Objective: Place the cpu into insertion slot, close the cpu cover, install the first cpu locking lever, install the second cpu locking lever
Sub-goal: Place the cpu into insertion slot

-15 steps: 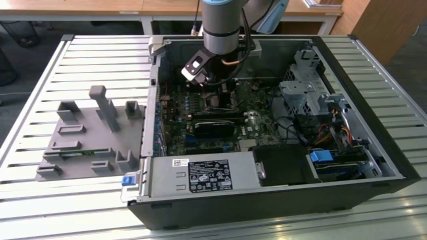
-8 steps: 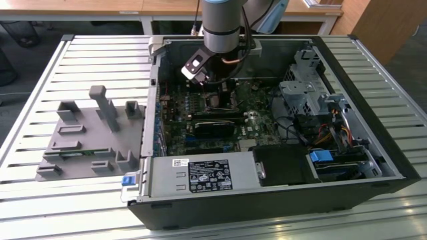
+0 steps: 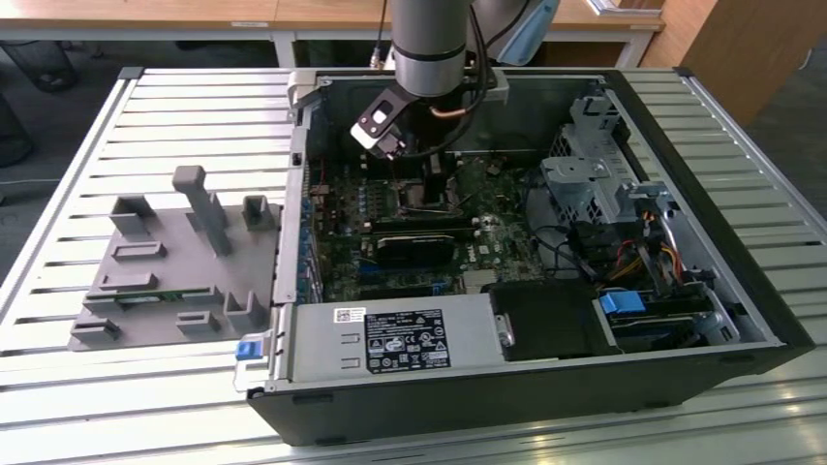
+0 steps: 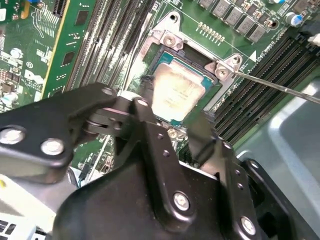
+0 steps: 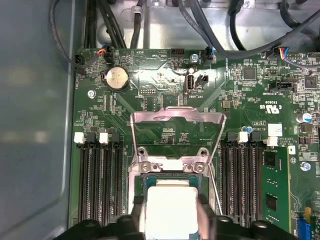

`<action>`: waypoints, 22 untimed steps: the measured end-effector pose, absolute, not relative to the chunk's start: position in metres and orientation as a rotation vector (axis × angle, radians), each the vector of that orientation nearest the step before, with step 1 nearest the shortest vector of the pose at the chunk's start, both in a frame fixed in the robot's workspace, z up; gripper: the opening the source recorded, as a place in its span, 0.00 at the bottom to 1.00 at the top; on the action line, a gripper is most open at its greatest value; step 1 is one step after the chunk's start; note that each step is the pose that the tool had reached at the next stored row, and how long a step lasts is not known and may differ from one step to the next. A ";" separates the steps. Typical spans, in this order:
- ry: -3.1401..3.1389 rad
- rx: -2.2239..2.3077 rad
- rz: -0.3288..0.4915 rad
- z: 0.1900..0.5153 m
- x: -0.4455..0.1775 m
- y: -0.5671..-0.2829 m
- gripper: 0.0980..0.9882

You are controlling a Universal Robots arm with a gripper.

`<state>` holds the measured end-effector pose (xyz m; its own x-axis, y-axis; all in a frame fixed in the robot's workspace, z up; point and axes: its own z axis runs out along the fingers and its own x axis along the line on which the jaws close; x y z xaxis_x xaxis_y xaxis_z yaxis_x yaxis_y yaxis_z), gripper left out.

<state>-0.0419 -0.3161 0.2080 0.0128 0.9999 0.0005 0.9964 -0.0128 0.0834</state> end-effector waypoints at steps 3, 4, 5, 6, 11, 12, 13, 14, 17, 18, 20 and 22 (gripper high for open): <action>2.165 2.193 0.090 0.208 -0.042 -0.318 0.36; 2.165 2.194 0.089 0.208 -0.042 -0.318 0.36; 2.165 2.194 0.089 0.208 -0.042 -0.318 0.29; 2.165 2.194 0.089 0.209 -0.042 -0.318 0.22; 2.166 2.194 0.087 0.210 -0.042 -0.318 0.03; 2.166 2.194 0.087 0.210 -0.042 -0.318 0.01; 2.166 2.194 0.087 0.210 -0.042 -0.318 0.01; 2.166 2.194 0.087 0.210 -0.042 -0.318 0.01; 2.166 2.195 0.087 0.211 -0.042 -0.318 0.01; 2.166 2.194 0.087 0.212 -0.042 -0.318 0.01; 2.166 2.194 0.087 0.213 -0.042 -0.318 0.01; 2.166 2.195 0.087 0.214 -0.042 -0.318 0.01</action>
